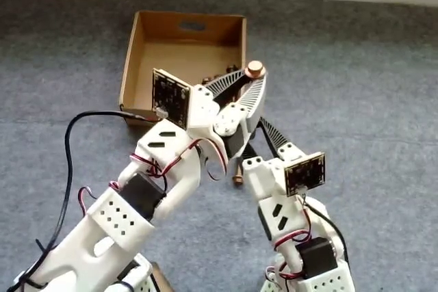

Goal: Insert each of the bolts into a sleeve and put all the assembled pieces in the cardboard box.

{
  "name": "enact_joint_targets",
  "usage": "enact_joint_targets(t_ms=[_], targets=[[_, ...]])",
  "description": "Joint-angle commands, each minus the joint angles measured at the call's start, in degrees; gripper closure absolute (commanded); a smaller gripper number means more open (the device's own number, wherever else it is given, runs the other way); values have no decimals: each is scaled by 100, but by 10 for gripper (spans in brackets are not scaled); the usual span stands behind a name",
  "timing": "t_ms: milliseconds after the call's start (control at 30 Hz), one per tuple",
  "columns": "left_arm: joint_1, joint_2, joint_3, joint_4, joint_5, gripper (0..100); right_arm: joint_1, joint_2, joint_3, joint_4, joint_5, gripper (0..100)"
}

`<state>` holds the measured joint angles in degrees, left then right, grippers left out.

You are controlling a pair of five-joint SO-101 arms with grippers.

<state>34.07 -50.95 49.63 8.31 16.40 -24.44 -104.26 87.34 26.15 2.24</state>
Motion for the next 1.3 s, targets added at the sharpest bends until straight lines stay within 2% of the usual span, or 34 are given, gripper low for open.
enact_joint_targets(t_ms=[0, 133, 367, 1067, 1267], targets=[[48, -189, -435, -132, -18, 991, -22, -75, -40, -127, 44, 992], [40, -224, -426, -114, -18, 991, -22, -75, -40, -127, 44, 992], [22, -233, -585, 677, -44, 991, -13, -75, -40, -127, 44, 992], [-31, -233, -593, 721, -44, 991, -13, -75, -40, -127, 44, 992], [-31, -233, -866, 1204, -44, 991, -13, -75, -40, -127, 44, 992]])
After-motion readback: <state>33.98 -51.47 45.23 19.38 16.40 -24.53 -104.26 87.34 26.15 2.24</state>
